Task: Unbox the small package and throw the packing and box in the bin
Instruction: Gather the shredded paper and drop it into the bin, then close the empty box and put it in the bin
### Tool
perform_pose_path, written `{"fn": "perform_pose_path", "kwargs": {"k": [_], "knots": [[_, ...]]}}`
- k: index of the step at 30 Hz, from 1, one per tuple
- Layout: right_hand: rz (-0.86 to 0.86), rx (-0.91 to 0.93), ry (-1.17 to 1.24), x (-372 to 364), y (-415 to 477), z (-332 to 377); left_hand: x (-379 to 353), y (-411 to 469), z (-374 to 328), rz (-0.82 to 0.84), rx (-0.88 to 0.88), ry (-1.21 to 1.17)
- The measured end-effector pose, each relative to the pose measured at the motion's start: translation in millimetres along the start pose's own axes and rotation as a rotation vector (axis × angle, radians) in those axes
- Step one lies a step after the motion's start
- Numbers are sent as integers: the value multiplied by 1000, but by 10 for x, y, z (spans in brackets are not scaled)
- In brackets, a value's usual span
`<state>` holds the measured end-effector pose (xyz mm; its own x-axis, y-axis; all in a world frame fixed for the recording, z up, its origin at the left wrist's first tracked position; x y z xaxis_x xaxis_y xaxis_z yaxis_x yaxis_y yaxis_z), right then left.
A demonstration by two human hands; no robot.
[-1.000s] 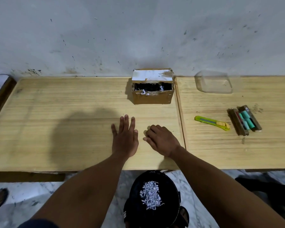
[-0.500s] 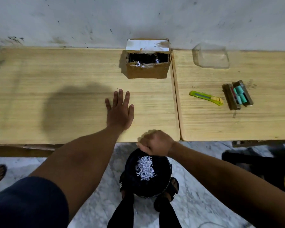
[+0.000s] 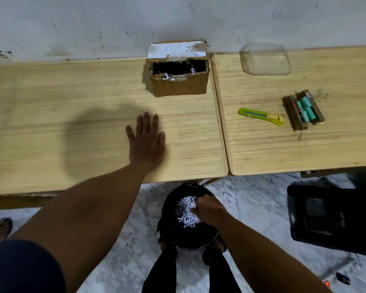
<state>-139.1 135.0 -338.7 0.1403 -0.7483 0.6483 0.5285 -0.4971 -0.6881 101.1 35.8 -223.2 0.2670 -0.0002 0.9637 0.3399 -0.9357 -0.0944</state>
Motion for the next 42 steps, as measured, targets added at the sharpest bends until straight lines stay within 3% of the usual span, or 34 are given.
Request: {"fn": "perform_pose_path", "kwargs": {"k": [4,9,22,29,34,36,37,42], "knots": [[211,-68,-6,-308,23,-110,5,-4,-6,6,2,-9],[280,-101,54,-414,-16,-166,18,-15,-9,-2,-1,-14],[146,-133,107,-188,-118,-306,-24,-30,7,53,0,-11],[367,2,76,672,-320,284,145,-14,78,225,6,-41],[386,90,136,1910,-658,852,664,206,114,381,188,-359],[295,90,291,2493,-730,935,940,365,122,393,279,-545],[167,95,351,2807,-708,927,1073,450,114,372,309,-624],[-660,42,570,4101,-512,527,1584,789,30,218,504,-834]]}}
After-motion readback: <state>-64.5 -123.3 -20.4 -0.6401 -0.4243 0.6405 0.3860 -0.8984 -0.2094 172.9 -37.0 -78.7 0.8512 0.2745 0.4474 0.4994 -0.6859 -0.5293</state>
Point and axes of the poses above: each hand's wrist, its own y-axis towards the middle knuckle, its own x-axis out of the back of the hand, z = x × y, the point moved 8 cm from there along y, towards the middle knuckle, and after that the axes turned 1 degree about -z, right-handed, at the moved point
